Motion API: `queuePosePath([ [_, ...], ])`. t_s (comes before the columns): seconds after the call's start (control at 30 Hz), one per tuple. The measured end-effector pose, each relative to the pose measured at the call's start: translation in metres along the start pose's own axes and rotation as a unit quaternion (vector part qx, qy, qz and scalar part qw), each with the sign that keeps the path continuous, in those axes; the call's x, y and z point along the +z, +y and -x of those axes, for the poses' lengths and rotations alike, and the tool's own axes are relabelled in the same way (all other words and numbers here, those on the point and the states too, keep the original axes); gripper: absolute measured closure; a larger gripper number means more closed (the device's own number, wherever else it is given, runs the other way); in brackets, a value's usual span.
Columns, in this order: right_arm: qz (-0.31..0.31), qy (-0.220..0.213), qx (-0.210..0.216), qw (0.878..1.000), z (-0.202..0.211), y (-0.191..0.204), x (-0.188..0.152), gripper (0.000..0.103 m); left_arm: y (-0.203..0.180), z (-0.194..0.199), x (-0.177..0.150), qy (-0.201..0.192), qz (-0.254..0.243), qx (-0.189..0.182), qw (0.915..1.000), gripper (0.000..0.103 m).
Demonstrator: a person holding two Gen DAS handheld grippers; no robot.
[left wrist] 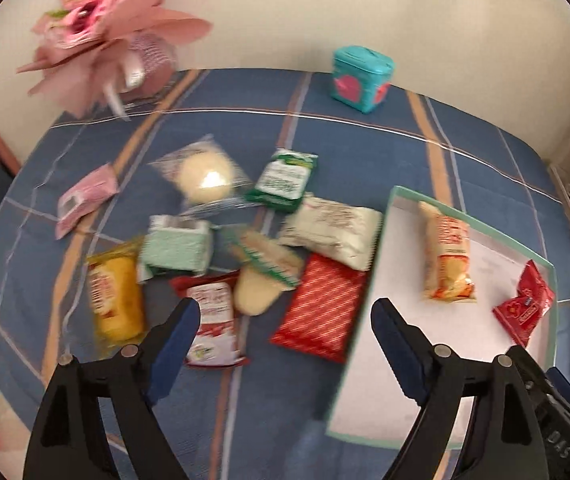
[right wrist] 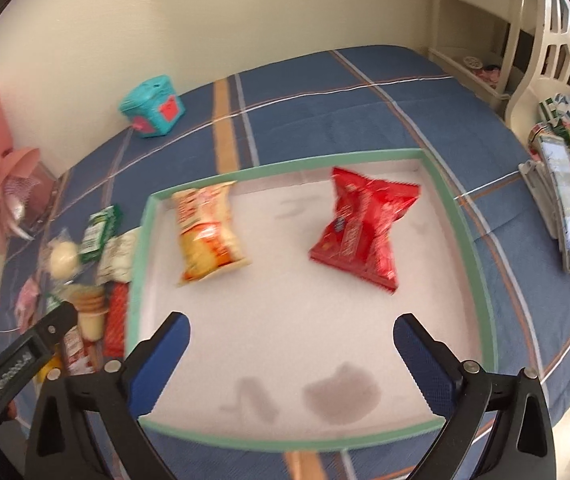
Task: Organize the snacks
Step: 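Move both open tools back from the tray toward the snack pile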
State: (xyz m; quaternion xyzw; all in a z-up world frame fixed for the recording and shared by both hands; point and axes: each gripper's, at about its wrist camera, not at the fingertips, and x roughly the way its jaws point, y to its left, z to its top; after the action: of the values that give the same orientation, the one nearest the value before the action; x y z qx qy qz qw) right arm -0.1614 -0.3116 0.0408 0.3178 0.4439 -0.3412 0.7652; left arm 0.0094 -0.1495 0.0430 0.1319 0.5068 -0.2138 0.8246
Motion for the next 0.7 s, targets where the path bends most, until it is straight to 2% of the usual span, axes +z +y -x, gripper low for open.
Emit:
queuePosePath([
  [0.13,-0.003,0.002,0.023,1.0,0.008,0.01,-0.01,0.0,0.019,0.01,-0.007,0.0,0.014,0.005,0.9999,0.015],
  [0.37,0.017,-0.006,0.012,1.0,0.019,0.023,-0.024,0.001,0.045,0.023,-0.019,-0.002,0.035,0.031,0.9989,0.015],
  [0.47,0.014,-0.021,-0.005,1.0,0.025,0.024,-0.027,0.001,0.055,0.025,-0.022,-0.001,0.045,0.032,0.9985,0.015],
  [0.53,0.008,-0.031,0.0,0.999,0.03,0.023,-0.028,0.001,0.061,0.027,-0.025,-0.001,0.053,0.031,0.9981,0.015],
  [0.7,0.005,-0.033,-0.008,0.999,0.034,0.023,-0.033,0.001,0.075,0.034,-0.029,-0.005,0.073,0.035,0.9967,0.015],
])
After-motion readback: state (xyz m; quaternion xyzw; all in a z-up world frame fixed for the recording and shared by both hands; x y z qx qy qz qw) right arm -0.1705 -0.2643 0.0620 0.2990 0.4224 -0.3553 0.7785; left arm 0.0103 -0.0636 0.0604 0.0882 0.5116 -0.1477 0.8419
